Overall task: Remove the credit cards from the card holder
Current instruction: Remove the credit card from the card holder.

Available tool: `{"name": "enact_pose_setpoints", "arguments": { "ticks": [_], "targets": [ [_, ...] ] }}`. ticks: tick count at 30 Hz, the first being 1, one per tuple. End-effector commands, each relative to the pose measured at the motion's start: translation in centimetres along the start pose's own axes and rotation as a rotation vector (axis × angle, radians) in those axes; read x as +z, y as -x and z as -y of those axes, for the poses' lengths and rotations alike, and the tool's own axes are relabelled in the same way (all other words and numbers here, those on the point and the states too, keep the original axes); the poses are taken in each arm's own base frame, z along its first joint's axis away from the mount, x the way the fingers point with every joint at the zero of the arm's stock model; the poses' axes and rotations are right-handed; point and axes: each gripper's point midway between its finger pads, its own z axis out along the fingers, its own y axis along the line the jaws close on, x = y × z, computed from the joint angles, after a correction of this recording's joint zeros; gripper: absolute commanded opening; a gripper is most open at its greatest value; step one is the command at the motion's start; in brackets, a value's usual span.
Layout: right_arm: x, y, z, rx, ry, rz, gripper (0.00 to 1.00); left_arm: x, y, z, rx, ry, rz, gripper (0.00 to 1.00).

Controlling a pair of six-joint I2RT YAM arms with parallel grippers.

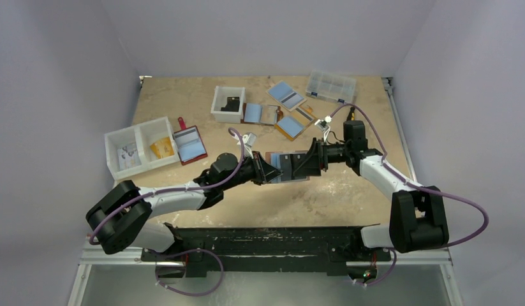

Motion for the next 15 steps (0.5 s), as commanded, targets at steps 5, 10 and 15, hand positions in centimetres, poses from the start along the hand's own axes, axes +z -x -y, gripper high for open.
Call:
{"name": "enact_pose_setpoints", "arguments": {
  "ticks": [5, 10, 15],
  "targets": [
    [-0.2, 0.6, -1.4, -0.005, 0.053, 0.02, 0.95, -0.1, 1.9, 3.5, -0.005, -0.141, 0.091, 0.0],
    [-0.2, 0.6, -1.8, 0.027, 0.082, 0.023, 0.95, -0.3, 2.2, 4.5, -0.015, -0.191, 0.111, 0.0],
    [-0.2, 0.7, -1.9, 0.045, 0.092, 0.024, 0.93, -0.5, 2.3, 5.3, -0.019, -0.233, 0.121, 0.0]
  ]
}}
